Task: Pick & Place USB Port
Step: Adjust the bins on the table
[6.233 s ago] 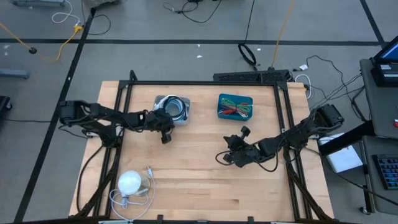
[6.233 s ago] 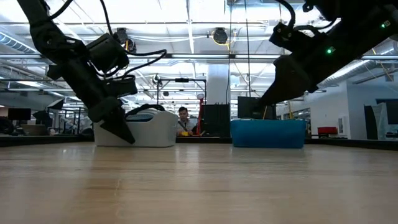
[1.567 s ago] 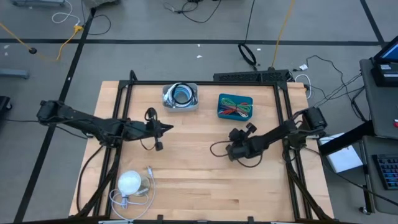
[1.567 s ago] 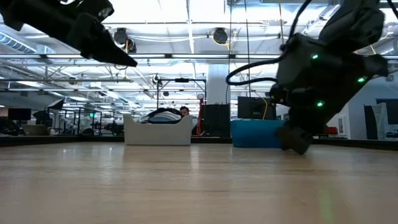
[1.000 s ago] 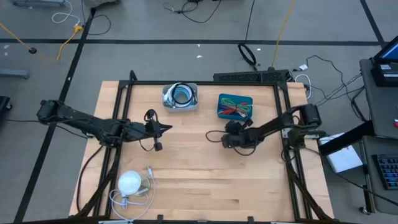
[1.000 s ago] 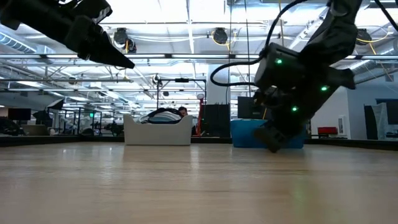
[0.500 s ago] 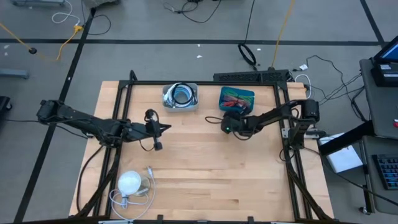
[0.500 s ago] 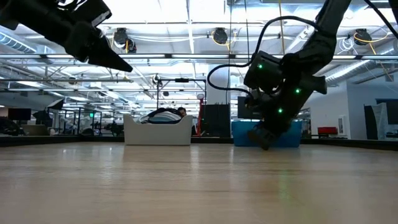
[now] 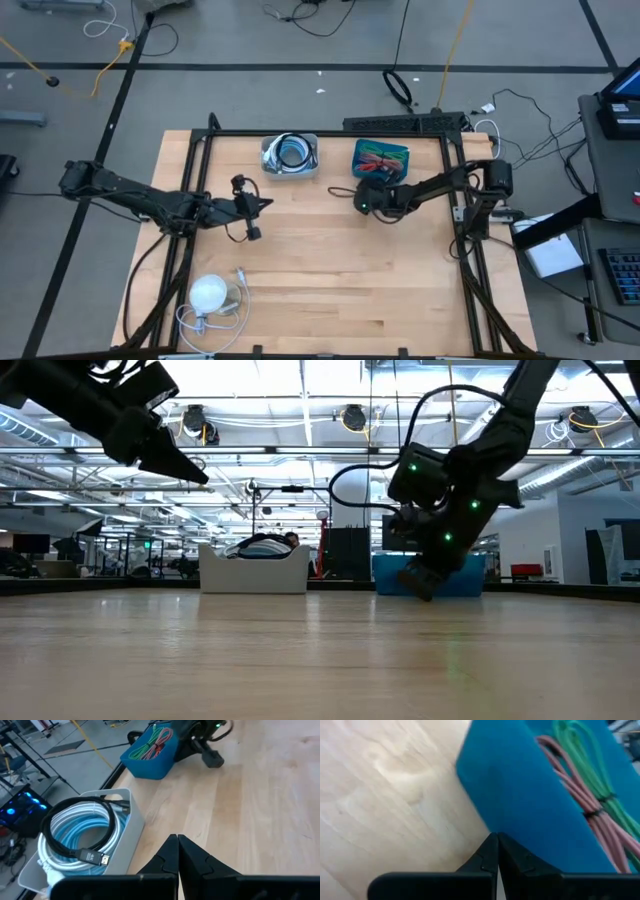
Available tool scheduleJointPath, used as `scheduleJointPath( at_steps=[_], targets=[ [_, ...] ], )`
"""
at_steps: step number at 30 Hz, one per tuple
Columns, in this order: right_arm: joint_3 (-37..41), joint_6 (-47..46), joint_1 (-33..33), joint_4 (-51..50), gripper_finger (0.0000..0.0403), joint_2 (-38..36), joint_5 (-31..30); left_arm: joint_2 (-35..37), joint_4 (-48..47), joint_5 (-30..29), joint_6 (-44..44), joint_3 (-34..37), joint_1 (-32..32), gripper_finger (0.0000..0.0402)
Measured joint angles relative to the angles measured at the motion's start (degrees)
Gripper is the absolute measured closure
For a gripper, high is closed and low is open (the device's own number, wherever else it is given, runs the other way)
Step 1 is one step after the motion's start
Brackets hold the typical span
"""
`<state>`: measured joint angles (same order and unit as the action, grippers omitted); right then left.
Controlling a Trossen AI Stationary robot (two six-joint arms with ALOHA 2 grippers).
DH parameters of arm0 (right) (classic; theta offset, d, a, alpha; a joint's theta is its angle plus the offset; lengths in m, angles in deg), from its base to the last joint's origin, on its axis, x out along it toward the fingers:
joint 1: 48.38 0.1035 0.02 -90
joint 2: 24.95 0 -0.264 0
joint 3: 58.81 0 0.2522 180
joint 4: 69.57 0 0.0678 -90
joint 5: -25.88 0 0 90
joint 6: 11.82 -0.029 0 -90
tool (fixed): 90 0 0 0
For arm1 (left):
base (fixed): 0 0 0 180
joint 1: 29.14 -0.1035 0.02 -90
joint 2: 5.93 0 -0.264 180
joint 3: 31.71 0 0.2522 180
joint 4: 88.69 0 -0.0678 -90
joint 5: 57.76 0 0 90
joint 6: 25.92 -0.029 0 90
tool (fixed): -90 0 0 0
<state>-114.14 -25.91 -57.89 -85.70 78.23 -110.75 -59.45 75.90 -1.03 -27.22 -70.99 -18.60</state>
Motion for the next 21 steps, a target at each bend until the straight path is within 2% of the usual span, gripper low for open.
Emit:
scheduleJointPath(
  at_steps=[4, 12, 17, 21],
  targets=[
    [0.00, -6.96, 2.79, -4.98, 0.0403, -0.71, -3.27, 0.00, -0.21, 0.12, 0.44, 0.00, -0.78, 0.0401],
    [0.07, -20.55, 6.04, -18.75, 0.0403, -1.46, -6.06, 0.00, -0.37, 0.24, 0.79, 0.00, -0.93, 0.0401],
    [0.07, -26.50, 6.31, -26.12, 0.0403, -1.46, -6.38, 0.00, -0.57, 0.27, 1.03, 0.00, -0.91, 0.0401],
    [0.07, -28.23, 6.42, -29.55, 0.0403, -1.46, -8.89, 0.00, -0.89, 0.33, 1.05, 0.00, -0.91, 0.0401]
  ],
)
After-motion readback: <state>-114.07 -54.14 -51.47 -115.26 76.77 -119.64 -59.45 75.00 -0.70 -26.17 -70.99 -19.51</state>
